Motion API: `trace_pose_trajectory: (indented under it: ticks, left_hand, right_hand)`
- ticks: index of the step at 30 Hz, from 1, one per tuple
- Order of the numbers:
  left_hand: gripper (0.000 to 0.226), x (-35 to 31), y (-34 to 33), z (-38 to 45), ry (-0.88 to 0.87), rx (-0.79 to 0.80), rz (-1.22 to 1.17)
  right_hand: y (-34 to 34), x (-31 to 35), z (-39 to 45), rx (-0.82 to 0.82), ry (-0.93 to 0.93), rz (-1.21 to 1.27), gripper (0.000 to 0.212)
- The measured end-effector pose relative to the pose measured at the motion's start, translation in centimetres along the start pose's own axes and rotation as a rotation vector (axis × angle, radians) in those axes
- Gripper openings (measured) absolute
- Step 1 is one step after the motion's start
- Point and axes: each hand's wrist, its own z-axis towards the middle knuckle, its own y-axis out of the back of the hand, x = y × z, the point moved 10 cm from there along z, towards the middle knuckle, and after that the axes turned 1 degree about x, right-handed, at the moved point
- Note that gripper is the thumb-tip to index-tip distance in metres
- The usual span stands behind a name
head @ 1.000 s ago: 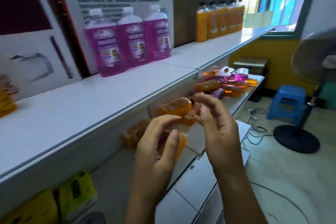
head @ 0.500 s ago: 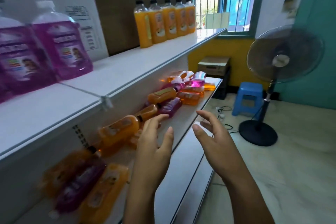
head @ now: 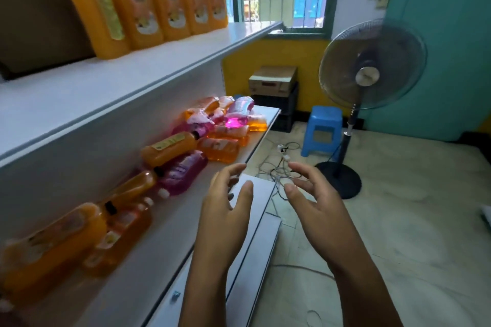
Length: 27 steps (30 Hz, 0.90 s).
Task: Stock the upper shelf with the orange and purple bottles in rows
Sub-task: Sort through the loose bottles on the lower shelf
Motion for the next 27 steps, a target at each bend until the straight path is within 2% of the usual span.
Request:
trace_pose_trajectory:
  ticks: [8, 13, 19, 22, 27]
  left_hand:
    - [0.025, 1.1, -5.1, 12.8, -0.046, 0.064, -0.039]
    - [0.024, 2.9, -5.9, 21.5, -0.001, 0.032, -0.081]
    - [0.035, 7.6, -9.8, 25.9, 0.108, 0.162, 0.013]
    - [0.034, 9.4, -10.4, 27.9, 0.105, 0.181, 0.033]
    - [0.028, 12.0, -10.7, 31.2, 0.162, 0.199, 0.136]
  right_hand:
    - [0.3, -2.7, 12.4, -0.003, -0.011, -0.112, 0.035]
    - [0.1, -2.8, 20.4, 0.012, 0.026, -0.141, 0.035]
    - [0.6, -6.5, 26.7, 0.012, -0.02, -0.176, 0.036]
    - [0.1, -8.3, 29.9, 0.02, -0.027, -0.191, 0.036]
    - [-3.2, -11.2, 34.9, 0.179, -0.011, -0.303, 0.044]
